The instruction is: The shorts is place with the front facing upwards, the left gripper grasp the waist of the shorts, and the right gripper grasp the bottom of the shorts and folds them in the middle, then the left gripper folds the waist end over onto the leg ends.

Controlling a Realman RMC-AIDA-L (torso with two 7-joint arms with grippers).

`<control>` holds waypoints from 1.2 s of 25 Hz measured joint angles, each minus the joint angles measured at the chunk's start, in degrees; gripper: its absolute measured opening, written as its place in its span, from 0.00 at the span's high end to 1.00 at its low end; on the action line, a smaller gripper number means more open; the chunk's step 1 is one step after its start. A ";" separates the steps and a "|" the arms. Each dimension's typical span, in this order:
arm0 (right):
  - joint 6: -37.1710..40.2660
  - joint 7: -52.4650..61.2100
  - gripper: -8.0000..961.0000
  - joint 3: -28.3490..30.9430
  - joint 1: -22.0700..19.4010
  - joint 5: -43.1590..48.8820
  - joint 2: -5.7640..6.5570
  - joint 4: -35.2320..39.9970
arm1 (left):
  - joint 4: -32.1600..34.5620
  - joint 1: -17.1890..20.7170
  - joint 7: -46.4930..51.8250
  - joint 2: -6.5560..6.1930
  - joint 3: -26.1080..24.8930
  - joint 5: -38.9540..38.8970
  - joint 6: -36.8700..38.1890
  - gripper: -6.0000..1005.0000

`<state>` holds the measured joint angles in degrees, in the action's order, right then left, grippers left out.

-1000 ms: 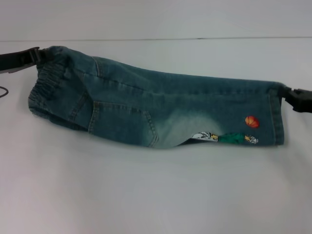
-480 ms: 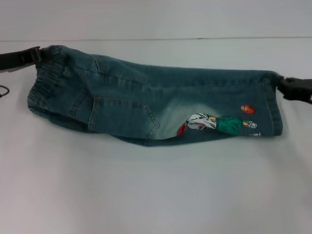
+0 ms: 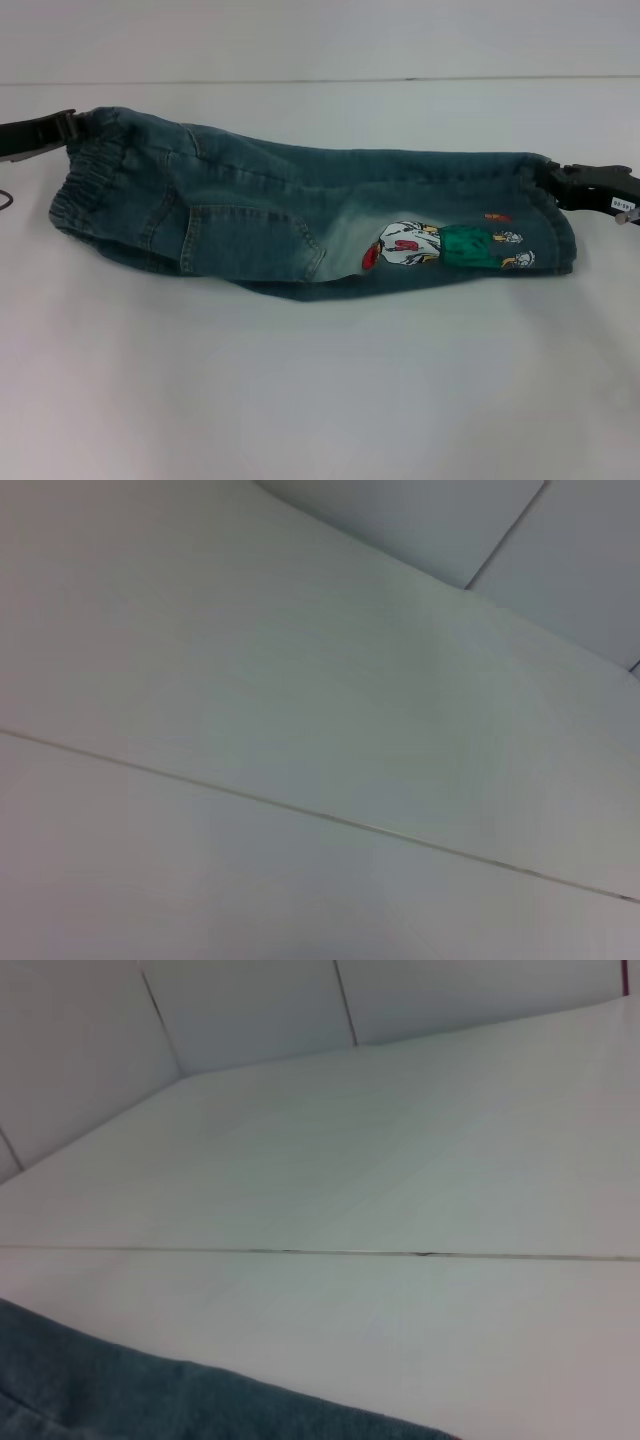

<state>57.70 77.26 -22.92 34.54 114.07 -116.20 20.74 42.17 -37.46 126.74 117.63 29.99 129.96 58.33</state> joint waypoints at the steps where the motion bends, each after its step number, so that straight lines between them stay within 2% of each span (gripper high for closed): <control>1: -0.01 0.00 0.99 -0.01 0.00 0.00 0.00 0.00 | 0.00 0.01 0.00 0.00 -0.01 0.01 -0.17 0.85; 15: -0.24 -0.09 0.98 0.36 -0.34 0.00 -0.36 0.00 | -1.06 -0.32 -0.88 0.14 0.24 -0.15 -2.55 0.83; 22: -0.48 0.13 0.90 0.24 -0.21 0.00 -1.14 0.13 | -1.85 0.41 -0.88 0.36 0.19 0.04 -4.70 0.82; 26: -0.13 0.08 0.85 0.60 -0.83 -1.41 -1.37 0.48 | -0.53 1.68 -0.89 0.39 0.18 0.03 -3.91 0.55; 30: 2.12 0.66 0.55 0.61 -1.80 -3.64 -0.80 0.56 | 2.08 3.04 -1.89 0.18 0.21 -0.36 1.05 0.36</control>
<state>59.82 77.92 -22.32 32.74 110.44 -117.00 21.30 44.24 -34.42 124.85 117.81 30.20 129.60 59.38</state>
